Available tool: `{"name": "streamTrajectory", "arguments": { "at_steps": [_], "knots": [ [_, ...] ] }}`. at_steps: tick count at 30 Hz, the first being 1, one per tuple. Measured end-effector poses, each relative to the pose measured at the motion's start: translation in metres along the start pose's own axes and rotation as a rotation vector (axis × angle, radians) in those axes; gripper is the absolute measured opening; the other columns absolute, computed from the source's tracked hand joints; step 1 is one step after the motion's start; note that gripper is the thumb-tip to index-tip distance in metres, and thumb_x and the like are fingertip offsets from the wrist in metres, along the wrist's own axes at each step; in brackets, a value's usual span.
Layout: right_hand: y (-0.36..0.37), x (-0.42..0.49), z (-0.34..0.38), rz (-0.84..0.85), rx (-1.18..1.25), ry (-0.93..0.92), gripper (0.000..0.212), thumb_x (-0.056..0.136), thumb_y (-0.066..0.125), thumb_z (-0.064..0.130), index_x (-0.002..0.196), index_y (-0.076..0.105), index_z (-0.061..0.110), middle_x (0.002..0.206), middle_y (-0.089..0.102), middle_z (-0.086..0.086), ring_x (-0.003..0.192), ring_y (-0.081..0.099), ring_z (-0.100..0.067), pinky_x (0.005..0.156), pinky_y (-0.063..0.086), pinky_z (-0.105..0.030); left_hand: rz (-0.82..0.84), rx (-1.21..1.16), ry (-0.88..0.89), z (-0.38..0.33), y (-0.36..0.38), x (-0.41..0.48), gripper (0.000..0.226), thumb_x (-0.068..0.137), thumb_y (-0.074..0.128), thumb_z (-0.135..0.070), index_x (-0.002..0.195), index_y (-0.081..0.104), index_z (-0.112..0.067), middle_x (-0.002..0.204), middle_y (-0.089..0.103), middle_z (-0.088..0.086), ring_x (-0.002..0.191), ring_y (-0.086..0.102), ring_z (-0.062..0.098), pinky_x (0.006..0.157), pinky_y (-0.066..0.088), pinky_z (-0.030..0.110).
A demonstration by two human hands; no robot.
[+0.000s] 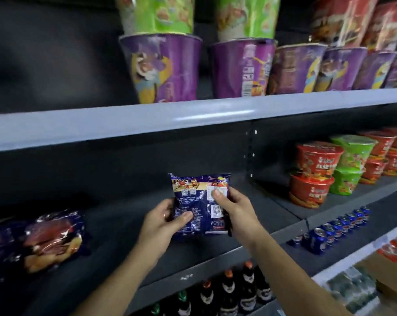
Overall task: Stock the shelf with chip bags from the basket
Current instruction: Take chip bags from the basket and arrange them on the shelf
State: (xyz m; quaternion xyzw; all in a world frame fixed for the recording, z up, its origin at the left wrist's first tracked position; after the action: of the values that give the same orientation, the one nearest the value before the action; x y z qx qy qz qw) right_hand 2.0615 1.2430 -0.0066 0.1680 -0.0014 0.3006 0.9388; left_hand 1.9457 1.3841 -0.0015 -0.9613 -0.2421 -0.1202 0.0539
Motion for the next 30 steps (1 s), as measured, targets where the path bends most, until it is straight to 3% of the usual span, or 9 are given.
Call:
{"name": "streamTrajectory", "arguments": {
  "at_steps": [4, 8, 11, 15, 18, 22, 26, 28, 30],
  "knots": [
    [0.085, 0.004, -0.021, 0.128, -0.008, 0.038, 0.030, 0.098, 0.064, 0.017, 0.123, 0.063, 0.001, 0.112, 0.074, -0.022, 0.104, 0.071, -0.042, 0.088, 0.059, -0.054, -0.122, 0.016, 0.017, -0.009, -0.080, -0.026, 0.025, 0.087, 0.071, -0.004, 0.109, 0.069, -0.016, 0.103, 0.077, -0.006, 0.096, 0.071, 0.006, 0.076, 0.051, 0.013],
    [0.152, 0.003, -0.044, 0.216, -0.017, 0.070, 0.031, 0.097, 0.065, 0.018, 0.124, 0.063, 0.002, 0.113, 0.074, -0.021, 0.106, 0.071, -0.041, 0.093, 0.056, -0.057, -0.210, 0.051, 0.014, -0.006, -0.145, -0.052, 0.031, 0.085, 0.075, -0.024, 0.115, 0.068, -0.023, 0.113, 0.074, -0.008, 0.110, 0.067, 0.010, 0.094, 0.050, 0.029],
    [0.188, -0.001, -0.060, 0.238, -0.033, 0.091, 0.029, 0.096, 0.066, 0.018, 0.122, 0.065, 0.004, 0.112, 0.075, -0.020, 0.104, 0.072, -0.040, 0.092, 0.057, -0.057, -0.283, 0.080, -0.011, 0.000, -0.182, -0.067, 0.034, 0.089, 0.073, -0.023, 0.121, 0.064, -0.026, 0.115, 0.073, -0.014, 0.114, 0.065, 0.008, 0.097, 0.050, 0.029],
    [0.219, -0.004, -0.070, 0.259, -0.042, 0.097, 0.027, 0.095, 0.068, 0.018, 0.119, 0.067, 0.006, 0.108, 0.076, -0.018, 0.100, 0.074, -0.037, 0.085, 0.060, -0.051, -0.352, 0.149, -0.022, 0.002, -0.210, -0.081, 0.031, 0.089, 0.072, -0.020, 0.112, 0.058, -0.036, 0.103, 0.071, -0.029, 0.106, 0.063, -0.009, 0.084, 0.048, 0.008],
    [0.229, -0.004, -0.073, 0.247, -0.061, 0.086, 0.026, 0.095, 0.069, 0.019, 0.117, 0.067, 0.008, 0.107, 0.077, -0.016, 0.098, 0.074, -0.035, 0.085, 0.060, -0.052, -0.452, 0.293, -0.035, 0.005, -0.226, -0.086, 0.046, 0.085, 0.075, -0.033, 0.123, 0.051, -0.035, 0.113, 0.059, -0.029, 0.110, 0.056, -0.006, 0.095, 0.042, 0.016],
    [0.231, -0.002, -0.069, 0.160, -0.133, 0.015, 0.020, 0.095, 0.070, 0.023, 0.111, 0.069, 0.012, 0.105, 0.078, -0.011, 0.094, 0.076, -0.028, 0.085, 0.061, -0.049, -0.662, 0.598, 0.079, -0.011, -0.235, -0.096, 0.046, 0.079, 0.079, -0.042, 0.114, 0.052, -0.030, 0.105, 0.049, -0.019, 0.094, 0.052, 0.000, 0.080, 0.044, 0.018],
    [0.237, -0.005, -0.061, 0.109, -0.245, -0.111, 0.013, 0.098, 0.065, 0.032, 0.103, 0.071, 0.021, 0.101, 0.078, -0.001, 0.096, 0.074, -0.021, 0.092, 0.059, -0.048, -0.526, 0.599, 0.112, -0.016, -0.215, -0.086, 0.043, 0.076, 0.075, -0.054, 0.110, 0.056, -0.035, 0.101, 0.056, -0.018, 0.090, 0.057, -0.001, 0.075, 0.048, 0.018],
    [0.245, -0.012, -0.056, 0.135, -0.242, -0.139, 0.029, 0.100, 0.055, 0.045, 0.103, 0.074, 0.024, 0.102, 0.078, 0.000, 0.100, 0.072, -0.020, 0.094, 0.057, -0.041, -0.446, 0.527, 0.046, -0.014, -0.208, -0.079, 0.055, 0.070, 0.074, -0.063, 0.115, 0.055, -0.038, 0.110, 0.058, -0.021, 0.099, 0.058, -0.003, 0.082, 0.049, 0.020],
    [0.251, -0.016, -0.054, 0.195, -0.227, -0.132, 0.051, 0.096, 0.041, 0.059, 0.105, 0.077, 0.024, 0.102, 0.078, 0.001, 0.100, 0.072, -0.016, 0.091, 0.056, -0.033, -0.403, 0.391, 0.012, -0.016, -0.204, -0.073, 0.050, 0.070, 0.078, -0.057, 0.112, 0.058, -0.039, 0.110, 0.063, -0.021, 0.101, 0.059, -0.007, 0.083, 0.047, 0.017]
  ]
}}
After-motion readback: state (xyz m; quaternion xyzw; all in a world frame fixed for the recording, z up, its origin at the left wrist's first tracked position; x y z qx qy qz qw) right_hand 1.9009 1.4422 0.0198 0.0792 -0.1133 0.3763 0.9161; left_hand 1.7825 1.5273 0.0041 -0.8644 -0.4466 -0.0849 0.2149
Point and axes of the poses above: each hand's wrist, its own x-axis towards the middle knuckle, its own y-axis out of the palm, z = x × y, the point moved 8 cm from there along x, towards the middle knuckle
